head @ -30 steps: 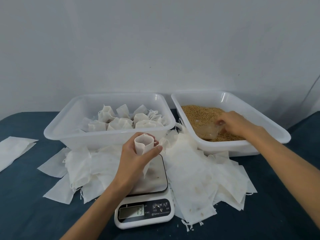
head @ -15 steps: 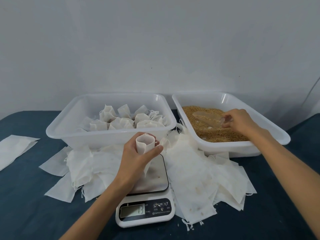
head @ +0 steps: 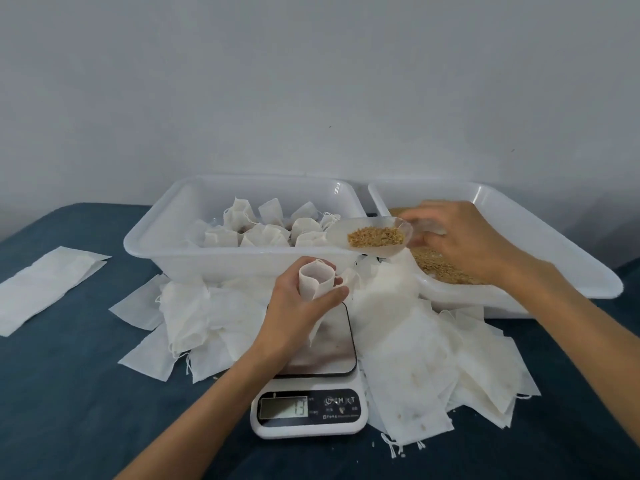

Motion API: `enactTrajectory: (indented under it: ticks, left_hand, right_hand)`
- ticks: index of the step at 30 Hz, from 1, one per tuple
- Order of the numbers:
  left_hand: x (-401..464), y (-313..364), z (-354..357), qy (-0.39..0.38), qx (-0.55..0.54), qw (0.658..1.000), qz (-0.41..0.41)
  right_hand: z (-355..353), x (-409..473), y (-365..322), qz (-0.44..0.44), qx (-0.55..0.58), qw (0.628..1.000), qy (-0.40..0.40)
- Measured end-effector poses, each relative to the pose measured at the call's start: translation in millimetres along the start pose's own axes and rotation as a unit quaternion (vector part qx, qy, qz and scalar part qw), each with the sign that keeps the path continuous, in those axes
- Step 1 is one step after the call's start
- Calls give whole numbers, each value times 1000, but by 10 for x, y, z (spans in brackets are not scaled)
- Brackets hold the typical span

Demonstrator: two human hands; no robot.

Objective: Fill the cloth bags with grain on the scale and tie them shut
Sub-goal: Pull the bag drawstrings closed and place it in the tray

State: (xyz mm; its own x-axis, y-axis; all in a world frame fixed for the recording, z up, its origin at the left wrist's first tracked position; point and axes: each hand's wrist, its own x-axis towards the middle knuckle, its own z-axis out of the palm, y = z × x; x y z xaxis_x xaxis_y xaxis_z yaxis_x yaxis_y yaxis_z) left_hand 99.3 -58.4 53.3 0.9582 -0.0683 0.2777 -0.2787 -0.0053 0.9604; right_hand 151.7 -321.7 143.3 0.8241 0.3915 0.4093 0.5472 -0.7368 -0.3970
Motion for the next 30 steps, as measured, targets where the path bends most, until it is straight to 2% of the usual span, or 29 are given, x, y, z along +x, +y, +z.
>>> enactTrajectory:
  ticks: [9, 30]
  left_hand:
    - [4, -9, -1, 7, 25, 1000, -11]
    - [12, -51, 3, -7, 35, 999, -12]
  right_hand:
    - [-119, 60, -332, -96, -193, 976, -9]
    - [-129, 108, -414, -152, -261, 953, 26]
